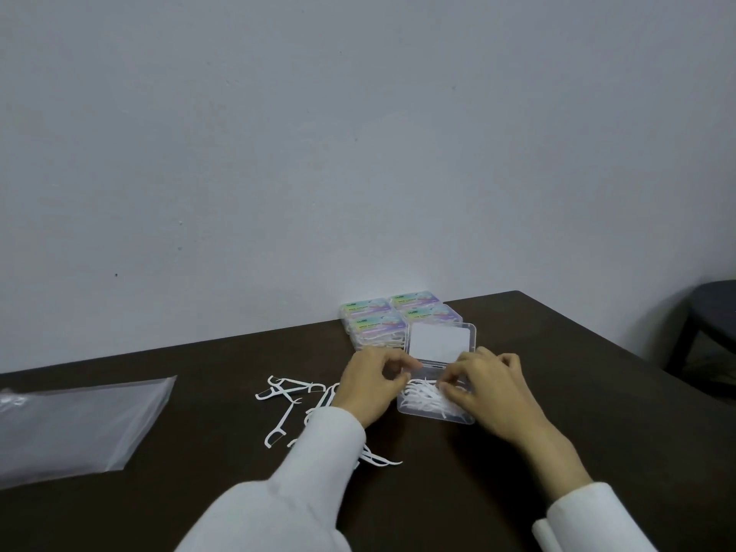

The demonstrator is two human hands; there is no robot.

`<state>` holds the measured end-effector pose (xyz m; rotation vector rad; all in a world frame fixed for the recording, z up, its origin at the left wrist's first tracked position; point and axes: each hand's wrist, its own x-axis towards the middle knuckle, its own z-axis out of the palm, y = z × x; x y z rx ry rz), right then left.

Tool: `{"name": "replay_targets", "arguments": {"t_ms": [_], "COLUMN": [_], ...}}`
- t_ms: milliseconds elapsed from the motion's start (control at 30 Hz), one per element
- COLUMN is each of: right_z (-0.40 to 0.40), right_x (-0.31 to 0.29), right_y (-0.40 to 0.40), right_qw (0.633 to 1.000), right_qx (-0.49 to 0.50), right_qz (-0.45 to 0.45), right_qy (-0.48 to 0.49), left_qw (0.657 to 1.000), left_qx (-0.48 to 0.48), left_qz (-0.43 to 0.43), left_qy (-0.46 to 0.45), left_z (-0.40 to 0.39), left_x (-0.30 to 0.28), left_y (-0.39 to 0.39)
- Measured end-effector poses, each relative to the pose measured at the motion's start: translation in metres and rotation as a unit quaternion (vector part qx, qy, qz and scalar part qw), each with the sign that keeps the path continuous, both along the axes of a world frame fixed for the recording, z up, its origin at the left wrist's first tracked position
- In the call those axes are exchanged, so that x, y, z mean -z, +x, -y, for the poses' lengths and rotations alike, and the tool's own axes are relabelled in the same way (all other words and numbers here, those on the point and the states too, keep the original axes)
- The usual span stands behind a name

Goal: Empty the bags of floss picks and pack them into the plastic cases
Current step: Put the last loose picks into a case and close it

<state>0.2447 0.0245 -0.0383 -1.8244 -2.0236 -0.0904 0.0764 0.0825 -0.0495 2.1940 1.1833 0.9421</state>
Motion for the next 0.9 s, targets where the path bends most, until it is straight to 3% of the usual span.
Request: {"name": "replay_targets", "arguments": {"t_ms": [167, 367, 733, 900], "right_z": [-0.0001, 0.0014, 0.0062, 0.0063], "right_x": [-0.0006, -0.0006, -0.0075, -0.0079], "right_y": [0.0009, -0.0042, -0.0038, -0.0037], "right_qw": [1.000, 0.999, 1.000, 1.000], "right_qx": [0.007, -0.002, -0.015, -0.013], "right_qz": [0.010, 0.051, 0.017, 0.014], "right_qy": [0.014, -0.010, -0.002, 0.002], "left_qw": [0.987, 0.970, 0.987, 0.997], "left_qx": [0.021, 0.027, 0.011, 0.017], "left_qz": [-0.133, -0.210, -0.113, -0.057], "left_qy": [0.089, 0.124, 0.110, 0.048], "left_z": [0.0054, 0.0062, 0.0061, 0.0071], "left_x": [-0.0001, 0.0019, 0.0038, 0.0056], "left_y": [0.0032, 0.0061, 0.0032, -0.0008]}}
